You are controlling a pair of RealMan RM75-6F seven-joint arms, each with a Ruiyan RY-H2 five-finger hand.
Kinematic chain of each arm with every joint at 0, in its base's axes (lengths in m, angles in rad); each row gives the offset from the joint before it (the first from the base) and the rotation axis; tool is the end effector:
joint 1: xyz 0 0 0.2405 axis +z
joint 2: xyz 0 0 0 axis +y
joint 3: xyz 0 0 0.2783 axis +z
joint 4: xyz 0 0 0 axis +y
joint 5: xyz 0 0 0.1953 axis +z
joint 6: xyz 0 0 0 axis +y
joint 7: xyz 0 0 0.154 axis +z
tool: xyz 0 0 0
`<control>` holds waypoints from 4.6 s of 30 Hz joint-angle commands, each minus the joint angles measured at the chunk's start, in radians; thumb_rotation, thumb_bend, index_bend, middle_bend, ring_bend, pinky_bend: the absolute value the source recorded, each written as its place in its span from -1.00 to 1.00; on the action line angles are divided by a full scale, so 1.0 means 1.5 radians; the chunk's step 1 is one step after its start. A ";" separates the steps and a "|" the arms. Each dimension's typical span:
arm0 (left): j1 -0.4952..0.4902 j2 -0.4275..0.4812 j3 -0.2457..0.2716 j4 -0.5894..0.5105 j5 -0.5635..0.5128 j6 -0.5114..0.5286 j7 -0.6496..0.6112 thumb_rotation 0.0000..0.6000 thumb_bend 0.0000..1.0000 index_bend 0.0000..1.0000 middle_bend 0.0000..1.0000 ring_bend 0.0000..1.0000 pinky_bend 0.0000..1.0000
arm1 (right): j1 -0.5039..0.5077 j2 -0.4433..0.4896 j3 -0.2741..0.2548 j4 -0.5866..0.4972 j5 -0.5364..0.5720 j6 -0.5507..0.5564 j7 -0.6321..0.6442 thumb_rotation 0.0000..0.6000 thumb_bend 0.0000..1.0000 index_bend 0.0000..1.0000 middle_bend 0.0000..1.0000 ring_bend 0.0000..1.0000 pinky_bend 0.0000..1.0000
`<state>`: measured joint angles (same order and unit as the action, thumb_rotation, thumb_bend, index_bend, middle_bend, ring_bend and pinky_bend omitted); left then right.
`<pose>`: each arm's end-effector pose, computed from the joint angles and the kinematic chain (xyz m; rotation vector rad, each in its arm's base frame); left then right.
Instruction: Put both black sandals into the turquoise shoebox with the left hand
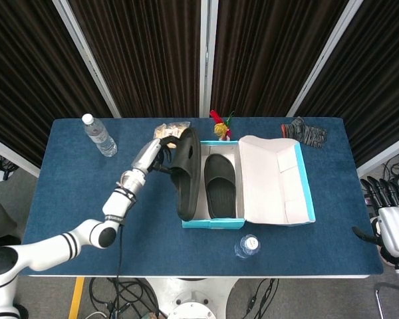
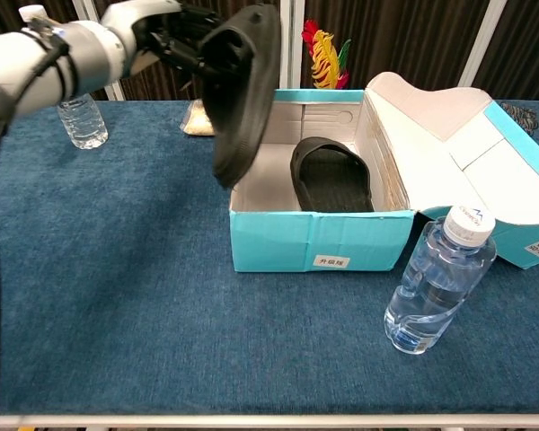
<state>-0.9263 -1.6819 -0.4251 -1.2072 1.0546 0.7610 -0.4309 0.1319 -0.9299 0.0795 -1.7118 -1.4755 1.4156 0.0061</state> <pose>-0.0912 0.4454 -0.0128 -1.4761 -1.6796 -1.4727 -0.3082 -0.2107 0.2317 1.4363 -0.8451 0.8527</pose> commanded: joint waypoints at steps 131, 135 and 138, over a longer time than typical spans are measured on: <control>-0.155 0.021 0.103 -0.019 -0.107 -0.040 0.414 1.00 -0.04 -0.44 -0.55 -1.00 -0.71 | -0.009 -0.001 -0.002 0.025 -0.002 0.003 0.035 1.00 -0.95 -0.96 -0.91 -1.00 -0.93; -0.090 0.079 0.097 -0.088 -0.049 0.026 0.344 1.00 -0.07 -0.45 -0.55 -1.00 -0.71 | -0.013 0.000 -0.002 0.028 -0.001 0.007 0.042 1.00 -0.95 -0.96 -0.91 -1.00 -0.93; -0.024 0.121 0.111 -0.128 -0.004 0.097 0.295 1.00 -0.12 -0.45 -0.55 -1.00 -0.71 | -0.017 -0.001 -0.004 0.035 0.001 0.008 0.053 1.00 -0.95 -0.96 -0.91 -1.00 -0.93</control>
<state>-1.0438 -1.5629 -0.2662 -1.3368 0.9830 0.8215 0.0813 0.1083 -0.9310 0.0740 -1.6625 -1.4754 1.4272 0.0817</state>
